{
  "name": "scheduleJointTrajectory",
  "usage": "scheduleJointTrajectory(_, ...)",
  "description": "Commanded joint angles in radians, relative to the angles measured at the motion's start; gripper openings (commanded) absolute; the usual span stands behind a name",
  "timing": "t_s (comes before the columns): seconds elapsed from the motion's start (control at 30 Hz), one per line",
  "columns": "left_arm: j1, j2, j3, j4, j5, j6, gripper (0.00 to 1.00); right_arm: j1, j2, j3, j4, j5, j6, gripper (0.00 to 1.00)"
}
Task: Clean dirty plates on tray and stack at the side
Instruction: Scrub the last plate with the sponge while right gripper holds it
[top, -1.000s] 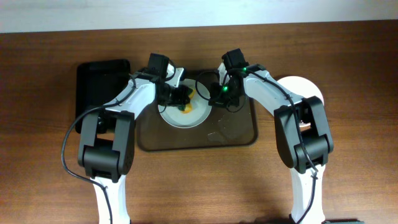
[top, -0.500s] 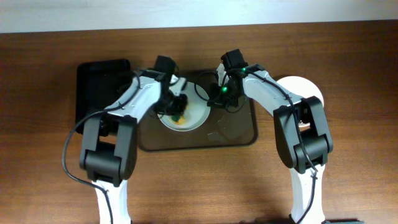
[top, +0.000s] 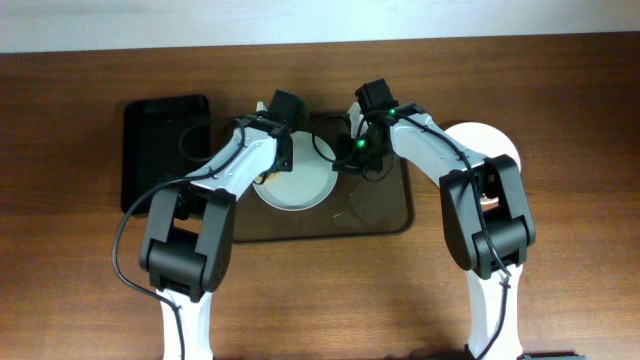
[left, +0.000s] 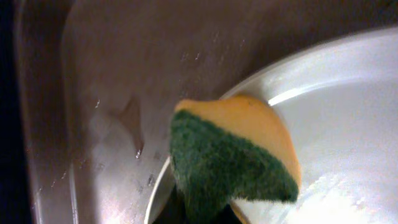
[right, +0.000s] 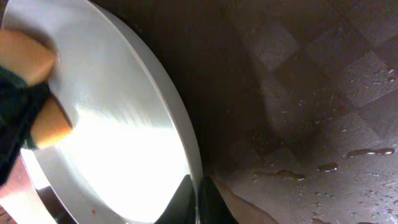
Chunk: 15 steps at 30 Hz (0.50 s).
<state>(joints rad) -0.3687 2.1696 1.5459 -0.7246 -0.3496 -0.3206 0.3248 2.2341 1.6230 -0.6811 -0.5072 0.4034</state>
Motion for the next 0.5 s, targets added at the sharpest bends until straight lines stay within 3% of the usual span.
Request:
scheduleJointTrajectory(0.0, -0.029, 0.084, -0.043, -0.097, -0.058, -0.072, 0.0, -0.003, 0.0, -0.003, 0.0, -0.02, -0.007, 0.04)
scheduleJointTrajectory(0.17, -0.087, 0.084, -0.031, -0.196, 0.011, -0.071, 0.0, -0.004, 0.0, -0.003, 0.0, -0.012, -0.007, 0.04)
scheduleJointTrajectory(0.3, -0.075, 0.084, -0.013, -0.233, 0.234, -0.072, 0.01, -0.003, 0.0, -0.003, 0.0, -0.012, -0.007, 0.04)
scheduleJointTrajectory(0.4, -0.044, 0.085, -0.013, -0.187, 0.437, -0.071, 0.01, -0.004, 0.0, -0.003, 0.0, -0.012, -0.007, 0.04)
scheduleJointTrajectory(0.47, -0.031, 0.088, -0.013, -0.157, 0.498, -0.068, 0.01, -0.003, 0.0, -0.003, 0.0, -0.012, -0.007, 0.04)
